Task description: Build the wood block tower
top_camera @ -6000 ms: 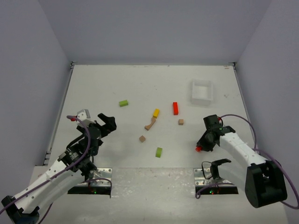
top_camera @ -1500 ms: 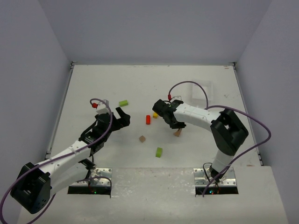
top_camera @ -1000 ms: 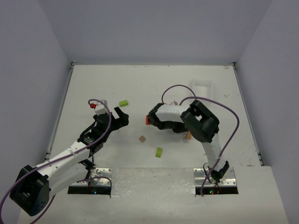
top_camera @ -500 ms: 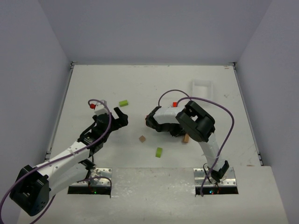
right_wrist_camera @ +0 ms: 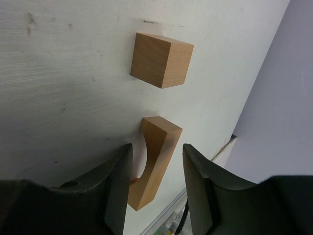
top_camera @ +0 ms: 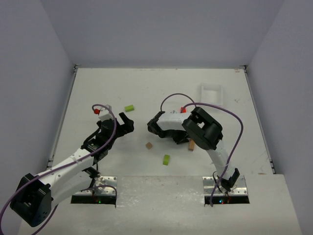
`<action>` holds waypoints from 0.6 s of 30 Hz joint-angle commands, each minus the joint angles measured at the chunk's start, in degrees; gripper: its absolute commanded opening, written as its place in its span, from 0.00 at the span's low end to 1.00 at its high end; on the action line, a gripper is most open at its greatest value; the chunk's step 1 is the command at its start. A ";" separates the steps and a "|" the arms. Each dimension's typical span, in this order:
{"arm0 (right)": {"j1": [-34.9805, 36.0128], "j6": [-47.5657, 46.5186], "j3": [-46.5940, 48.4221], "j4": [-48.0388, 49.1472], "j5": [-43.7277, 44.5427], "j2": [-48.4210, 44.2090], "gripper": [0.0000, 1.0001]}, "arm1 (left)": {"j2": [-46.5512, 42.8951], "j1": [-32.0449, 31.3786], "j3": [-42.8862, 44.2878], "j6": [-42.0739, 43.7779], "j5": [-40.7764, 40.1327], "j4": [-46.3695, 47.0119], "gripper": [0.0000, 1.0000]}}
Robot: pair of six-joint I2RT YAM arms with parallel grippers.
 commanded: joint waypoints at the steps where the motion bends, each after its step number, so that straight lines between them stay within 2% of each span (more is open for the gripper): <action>1: 0.69 0.78 2.67 1.45 -1.38 -0.88 0.49 | -1.46 0.41 1.12 0.63 -0.52 0.62 1.00; 5: 0.78 0.75 3.63 2.64 -2.69 -2.98 0.57 | -1.51 0.41 1.41 0.76 -0.48 0.14 1.00; 8: 0.86 -0.83 1.35 8.37 -5.18 -8.74 0.73 | -1.80 0.41 1.92 0.74 -0.76 -0.88 1.00; 10: 0.86 -2.48 -1.77 13.43 -7.05 -13.83 0.92 | -2.60 0.41 2.30 0.77 -1.27 -1.72 1.00; 13: 0.72 -6.06 -10.25 25.26 -12.88 -24.10 0.99 | -4.00 0.41 2.79 0.58 -1.79 -4.18 1.00; 15: 0.64 -7.04 -17.79 33.87 -16.34 -30.44 0.99 | -5.26 0.41 2.92 0.22 -1.74 -6.40 1.00; 18: -1.24 -4.89 -25.26 38.82 -19.27 -37.71 0.99 | -7.55 0.41 2.63 -0.43 -1.63 -8.55 1.00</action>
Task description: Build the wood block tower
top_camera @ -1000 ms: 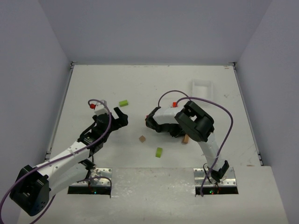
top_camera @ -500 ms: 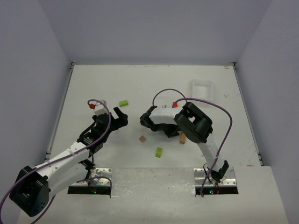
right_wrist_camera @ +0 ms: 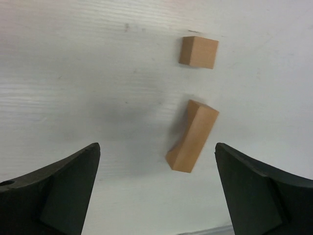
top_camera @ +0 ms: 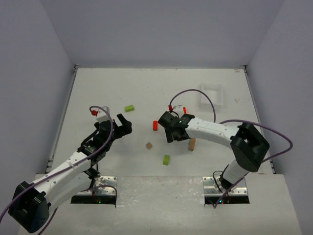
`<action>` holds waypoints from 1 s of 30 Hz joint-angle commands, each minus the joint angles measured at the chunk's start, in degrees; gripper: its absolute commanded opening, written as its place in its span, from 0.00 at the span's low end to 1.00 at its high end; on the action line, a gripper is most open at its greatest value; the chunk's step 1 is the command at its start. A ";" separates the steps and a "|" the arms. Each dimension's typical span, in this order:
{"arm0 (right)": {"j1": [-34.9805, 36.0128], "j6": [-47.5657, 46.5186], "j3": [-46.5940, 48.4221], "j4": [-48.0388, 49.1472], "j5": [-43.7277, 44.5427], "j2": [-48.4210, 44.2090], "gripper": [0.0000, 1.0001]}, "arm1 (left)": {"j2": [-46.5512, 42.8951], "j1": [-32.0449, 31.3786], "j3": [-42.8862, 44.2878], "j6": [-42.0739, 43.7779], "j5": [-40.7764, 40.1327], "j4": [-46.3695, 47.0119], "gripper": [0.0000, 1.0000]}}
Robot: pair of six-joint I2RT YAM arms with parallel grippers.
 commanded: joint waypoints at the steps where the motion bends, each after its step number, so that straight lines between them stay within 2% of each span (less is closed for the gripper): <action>1: -2.31 1.82 -10.92 14.72 -6.88 -8.47 0.99 | -3.62 0.41 2.37 -0.69 -1.02 -4.08 1.00; 4: -7.14 5.14 -17.46 17.68 -10.38 -12.17 0.99 | -6.31 0.41 3.04 -1.56 -0.52 -7.21 1.00; 8: -13.36 5.38 -26.71 27.19 -16.99 -17.06 0.99 | -9.58 0.41 3.94 -2.06 0.46 -10.27 1.00; 13: -14.52 4.31 -28.35 28.22 -13.39 -18.50 0.95 | -12.07 0.44 3.97 -2.88 -0.41 -12.63 1.00; 14: -14.68 4.12 -28.35 28.25 -13.21 -18.38 0.92 | -12.12 0.47 4.08 -3.04 -0.56 -13.17 1.00; 16: -14.81 3.99 -28.44 28.55 -12.83 -17.78 0.77 | -12.31 0.41 4.33 -3.59 -1.52 -14.27 1.00; 19: -14.87 3.84 -28.14 28.69 -13.13 -17.21 0.64 | -12.03 0.43 5.00 -3.67 -1.83 -15.30 1.00; 23: -14.89 4.38 -28.58 27.98 -12.16 -18.78 0.39 | -12.23 0.41 5.09 -3.98 -2.59 -16.41 1.00; 27: -14.83 4.04 -29.41 26.85 -10.29 -20.61 0.21 | -12.49 0.41 4.73 -4.33 -3.03 -16.36 1.00; 30: -14.81 3.20 -29.62 26.45 -10.15 -22.00 0.13 | -12.33 0.41 4.61 -4.43 -3.13 -16.35 1.00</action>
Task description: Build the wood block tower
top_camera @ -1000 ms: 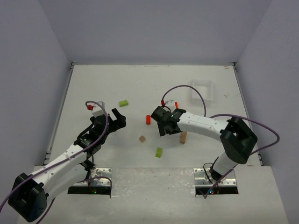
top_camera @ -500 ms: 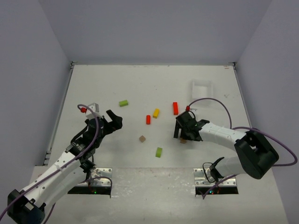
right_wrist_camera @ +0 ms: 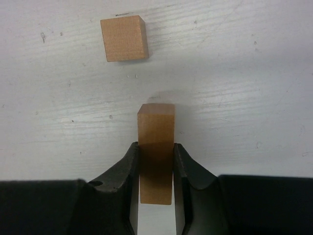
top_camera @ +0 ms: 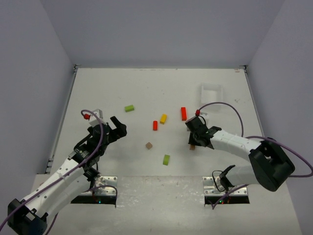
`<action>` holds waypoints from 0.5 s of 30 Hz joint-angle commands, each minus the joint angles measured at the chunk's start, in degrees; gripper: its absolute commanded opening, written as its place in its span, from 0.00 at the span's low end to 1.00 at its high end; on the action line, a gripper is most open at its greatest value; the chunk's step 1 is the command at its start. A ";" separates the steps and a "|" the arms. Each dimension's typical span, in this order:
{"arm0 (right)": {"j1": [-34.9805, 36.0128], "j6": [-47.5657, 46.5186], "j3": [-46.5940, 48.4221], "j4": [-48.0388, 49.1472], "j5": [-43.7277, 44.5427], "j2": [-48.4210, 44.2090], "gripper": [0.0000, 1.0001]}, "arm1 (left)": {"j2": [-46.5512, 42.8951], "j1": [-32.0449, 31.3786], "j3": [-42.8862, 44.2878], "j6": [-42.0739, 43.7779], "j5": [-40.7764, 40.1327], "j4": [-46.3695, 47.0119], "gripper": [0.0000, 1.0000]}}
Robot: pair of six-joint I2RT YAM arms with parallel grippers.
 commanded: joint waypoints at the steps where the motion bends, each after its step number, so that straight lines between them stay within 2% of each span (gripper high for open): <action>1: -0.15 -1.32 -0.18 -0.13 2.20 -3.16 0.11 | -0.45 0.36 2.02 -0.77 -1.18 0.72 1.00; 4: -0.03 -4.13 0.74 0.36 0.51 -4.88 0.08 | -0.41 0.41 1.92 -0.79 -1.33 0.96 1.00; 9: -0.41 -13.31 5.94 1.69 1.35 -7.17 0.11 | -0.14 0.41 2.06 -0.34 -1.40 2.18 1.00; 11: -3.83 -16.75 12.18 1.79 1.78 -4.47 0.11 | 0.01 0.41 2.24 0.20 -1.50 2.88 1.00; 15: -9.81 -23.29 20.65 3.58 -4.40 3.01 0.10 | 0.32 0.41 2.50 1.01 -2.24 3.55 1.00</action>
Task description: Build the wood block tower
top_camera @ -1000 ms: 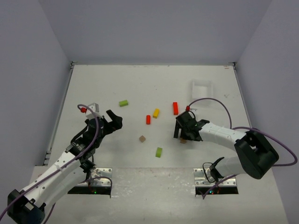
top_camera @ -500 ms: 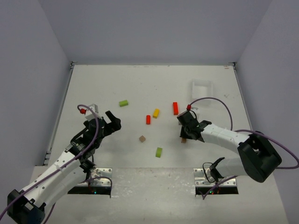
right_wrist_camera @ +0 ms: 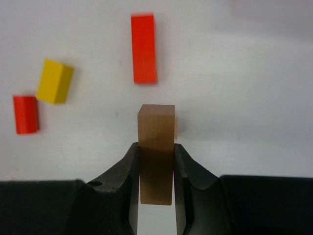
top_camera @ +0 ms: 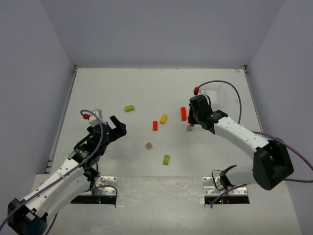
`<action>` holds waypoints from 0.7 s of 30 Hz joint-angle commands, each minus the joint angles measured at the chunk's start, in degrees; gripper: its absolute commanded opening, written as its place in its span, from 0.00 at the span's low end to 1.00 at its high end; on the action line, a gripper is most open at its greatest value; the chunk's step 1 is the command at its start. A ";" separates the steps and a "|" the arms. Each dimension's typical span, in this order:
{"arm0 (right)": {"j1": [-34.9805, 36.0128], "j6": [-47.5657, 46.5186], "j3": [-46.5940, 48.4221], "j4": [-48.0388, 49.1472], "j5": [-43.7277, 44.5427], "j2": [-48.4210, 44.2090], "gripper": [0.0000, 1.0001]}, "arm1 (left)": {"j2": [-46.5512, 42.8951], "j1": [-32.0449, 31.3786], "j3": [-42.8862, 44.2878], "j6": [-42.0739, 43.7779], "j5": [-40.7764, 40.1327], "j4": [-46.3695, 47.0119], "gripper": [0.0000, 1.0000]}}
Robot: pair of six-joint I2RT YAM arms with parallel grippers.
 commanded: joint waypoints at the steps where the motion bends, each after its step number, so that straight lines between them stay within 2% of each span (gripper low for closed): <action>1: -6.01 -11.29 9.84 5.61 -6.50 7.74 0.10 | 0.31 0.47 2.50 1.30 -0.97 3.05 1.00; 5: -9.24 -17.27 16.82 8.34 -15.09 14.34 0.11 | 0.57 0.41 2.20 1.81 -1.67 3.12 1.00; 14: -11.15 -19.78 22.02 9.06 -15.29 25.47 0.15 | 0.83 0.41 1.19 2.96 -2.07 4.73 1.00; 21: -11.64 -19.36 23.33 9.13 -13.95 29.15 0.16 | 1.22 0.41 0.85 4.16 -1.81 5.60 1.00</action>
